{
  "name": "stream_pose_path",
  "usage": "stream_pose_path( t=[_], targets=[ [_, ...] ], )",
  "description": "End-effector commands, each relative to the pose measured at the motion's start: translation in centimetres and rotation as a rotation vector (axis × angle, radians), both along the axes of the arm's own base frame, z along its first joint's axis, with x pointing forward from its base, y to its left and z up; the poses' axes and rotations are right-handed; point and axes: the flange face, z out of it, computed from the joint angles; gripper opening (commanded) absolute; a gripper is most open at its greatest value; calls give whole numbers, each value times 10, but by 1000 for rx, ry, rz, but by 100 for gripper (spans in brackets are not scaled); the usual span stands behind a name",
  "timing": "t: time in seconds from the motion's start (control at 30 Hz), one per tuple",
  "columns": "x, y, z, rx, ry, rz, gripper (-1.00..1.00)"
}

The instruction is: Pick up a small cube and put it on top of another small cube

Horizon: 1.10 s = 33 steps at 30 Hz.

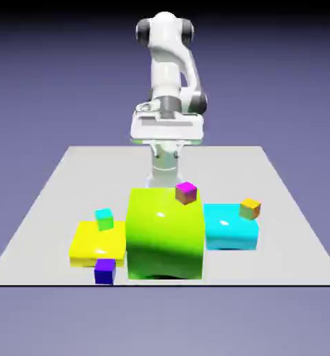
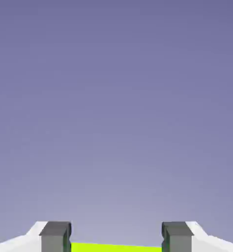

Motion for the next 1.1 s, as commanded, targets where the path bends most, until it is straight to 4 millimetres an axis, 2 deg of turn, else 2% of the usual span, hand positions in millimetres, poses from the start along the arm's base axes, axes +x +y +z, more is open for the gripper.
stream_pose_path(
  t=[0.0,0.23,0.53,0.8,1.07],
  targets=[
    [10,-5,-3,6,38,-6,0],
    [77,-44,-35,40,302,-45,0],
    [144,-98,-97,71,631,-84,0],
    [184,-142,-160,81,910,-105,0],
    [208,-175,-223,73,1178,-112,0]
  ],
)
